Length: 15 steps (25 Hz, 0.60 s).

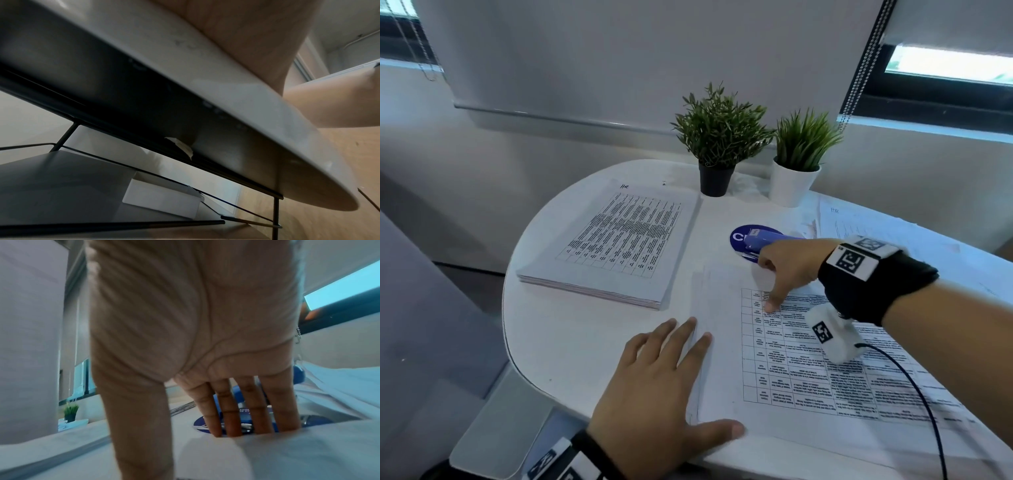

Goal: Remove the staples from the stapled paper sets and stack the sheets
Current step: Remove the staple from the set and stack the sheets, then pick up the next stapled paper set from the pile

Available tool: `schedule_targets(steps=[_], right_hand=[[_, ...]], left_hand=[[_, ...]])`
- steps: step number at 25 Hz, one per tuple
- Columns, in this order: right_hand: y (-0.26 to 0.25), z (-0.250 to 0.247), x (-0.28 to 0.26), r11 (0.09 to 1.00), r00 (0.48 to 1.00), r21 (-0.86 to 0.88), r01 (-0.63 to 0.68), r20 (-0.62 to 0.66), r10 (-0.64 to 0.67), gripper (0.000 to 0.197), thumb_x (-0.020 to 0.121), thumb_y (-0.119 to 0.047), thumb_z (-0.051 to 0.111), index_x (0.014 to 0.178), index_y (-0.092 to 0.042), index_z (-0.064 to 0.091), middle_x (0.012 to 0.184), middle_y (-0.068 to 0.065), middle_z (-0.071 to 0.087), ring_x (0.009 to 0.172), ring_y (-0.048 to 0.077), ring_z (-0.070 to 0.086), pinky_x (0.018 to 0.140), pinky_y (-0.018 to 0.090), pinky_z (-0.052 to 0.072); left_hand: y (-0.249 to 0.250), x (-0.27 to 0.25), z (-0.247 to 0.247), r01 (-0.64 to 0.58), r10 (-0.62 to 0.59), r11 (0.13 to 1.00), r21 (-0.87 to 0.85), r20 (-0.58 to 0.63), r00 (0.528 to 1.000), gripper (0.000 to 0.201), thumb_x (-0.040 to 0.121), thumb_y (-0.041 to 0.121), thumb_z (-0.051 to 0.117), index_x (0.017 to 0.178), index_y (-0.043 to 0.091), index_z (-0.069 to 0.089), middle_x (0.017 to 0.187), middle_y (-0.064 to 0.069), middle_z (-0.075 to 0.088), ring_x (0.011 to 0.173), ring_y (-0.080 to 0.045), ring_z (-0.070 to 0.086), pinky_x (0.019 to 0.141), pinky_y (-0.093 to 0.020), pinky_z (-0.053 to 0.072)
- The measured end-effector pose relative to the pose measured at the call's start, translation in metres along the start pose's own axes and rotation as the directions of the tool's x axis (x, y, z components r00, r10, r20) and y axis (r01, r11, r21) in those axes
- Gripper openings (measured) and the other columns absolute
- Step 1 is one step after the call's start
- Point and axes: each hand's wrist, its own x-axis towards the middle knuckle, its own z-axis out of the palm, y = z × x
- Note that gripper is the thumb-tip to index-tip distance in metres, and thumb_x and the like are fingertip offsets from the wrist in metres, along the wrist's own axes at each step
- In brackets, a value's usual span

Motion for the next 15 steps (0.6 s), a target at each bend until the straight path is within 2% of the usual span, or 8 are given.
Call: schedule_targets(steps=[1, 3, 5, 6, 8, 9, 12, 15], right_hand=[[0.001, 0.001, 0.002, 1.0, 1.0, 0.019, -0.006, 0.002, 0.006, 0.086, 0.059, -0.054, 0.086, 0.128, -0.016, 0.049, 0.117, -0.004, 0.059, 0.105, 0.019, 0.056, 0.095, 0.035, 0.047], [0.002, 0.002, 0.005, 0.999, 1.0, 0.048, -0.013, 0.013, 0.013, 0.082, 0.057, -0.052, 0.088, 0.121, -0.016, 0.052, 0.112, -0.004, 0.061, 0.101, 0.018, 0.058, 0.093, 0.034, 0.047], [0.004, 0.004, 0.007, 0.996, 1.0, 0.09, -0.011, 0.001, 0.011, 0.064, 0.054, -0.051, 0.09, 0.096, -0.018, 0.055, 0.092, -0.006, 0.062, 0.082, 0.014, 0.057, 0.076, 0.029, 0.046], [0.006, 0.005, 0.007, 0.994, 1.0, 0.113, -0.002, -0.011, 0.003, 0.059, 0.052, -0.05, 0.091, 0.085, -0.018, 0.054, 0.082, -0.006, 0.06, 0.073, 0.013, 0.054, 0.068, 0.028, 0.042], [0.007, 0.007, 0.007, 0.99, 0.999, 0.136, 0.026, -0.046, -0.02, 0.058, 0.049, -0.05, 0.092, 0.076, -0.016, 0.052, 0.075, -0.002, 0.056, 0.067, 0.015, 0.05, 0.063, 0.028, 0.037], [0.008, 0.007, 0.007, 0.989, 0.997, 0.142, 0.043, -0.064, -0.034, 0.058, 0.048, -0.049, 0.092, 0.076, -0.015, 0.054, 0.075, -0.002, 0.058, 0.068, 0.016, 0.053, 0.063, 0.029, 0.04], [0.009, 0.01, 0.006, 0.969, 0.997, 0.239, 0.064, -0.055, -0.053, 0.057, 0.046, -0.043, 0.094, 0.086, -0.017, 0.064, 0.084, -0.001, 0.071, 0.08, 0.021, 0.066, 0.076, 0.034, 0.053], [0.015, 0.015, 0.007, 0.942, 0.998, 0.332, 0.059, -0.023, -0.054, 0.049, 0.049, -0.038, 0.094, 0.085, -0.018, 0.069, 0.086, 0.001, 0.075, 0.084, 0.023, 0.07, 0.086, 0.039, 0.054]], left_hand=[[0.001, 0.0, -0.001, 0.004, -0.004, 1.0, -0.025, 0.012, 1.0, 0.102, 0.069, 0.096, 0.026, 0.142, 0.028, 0.047, 0.152, 0.001, 0.041, 0.139, -0.021, 0.04, 0.106, -0.04, 0.017], [0.002, 0.0, -0.003, -0.008, 0.007, 0.999, -0.048, -0.024, 1.0, 0.106, 0.067, 0.097, 0.023, 0.152, 0.034, 0.025, 0.162, 0.007, 0.014, 0.149, -0.017, 0.013, 0.113, -0.038, 0.004], [0.003, 0.0, -0.005, 0.0, -0.002, 0.998, -0.07, -0.026, 1.0, 0.108, 0.065, 0.098, 0.021, 0.153, 0.038, 0.0, 0.161, 0.012, -0.013, 0.148, -0.01, -0.014, 0.117, -0.038, -0.006], [0.003, 0.0, -0.007, 0.003, -0.004, 0.998, -0.057, -0.016, 1.0, 0.108, 0.065, 0.098, 0.02, 0.152, 0.039, -0.005, 0.16, 0.014, -0.018, 0.146, -0.008, -0.019, 0.118, -0.039, -0.007], [0.003, -0.001, -0.006, 0.003, -0.004, 0.999, -0.034, -0.01, 1.0, 0.108, 0.065, 0.098, 0.018, 0.152, 0.039, -0.008, 0.159, 0.015, -0.02, 0.146, -0.007, -0.021, 0.119, -0.041, -0.006], [0.003, -0.001, -0.005, 0.0, -0.001, 0.999, -0.034, -0.012, 1.0, 0.108, 0.065, 0.098, 0.018, 0.152, 0.039, -0.008, 0.159, 0.014, -0.019, 0.146, -0.008, -0.02, 0.119, -0.041, -0.006], [0.002, -0.001, -0.003, -0.009, 0.008, 1.0, -0.029, -0.014, 1.0, 0.108, 0.066, 0.098, 0.018, 0.152, 0.039, -0.007, 0.159, 0.014, -0.019, 0.146, -0.008, -0.02, 0.119, -0.04, -0.008], [0.001, -0.001, -0.004, -0.01, 0.008, 0.999, -0.049, -0.033, 0.999, 0.106, 0.067, 0.097, 0.019, 0.152, 0.039, -0.007, 0.159, 0.015, -0.02, 0.145, -0.007, -0.021, 0.119, -0.04, -0.008]])
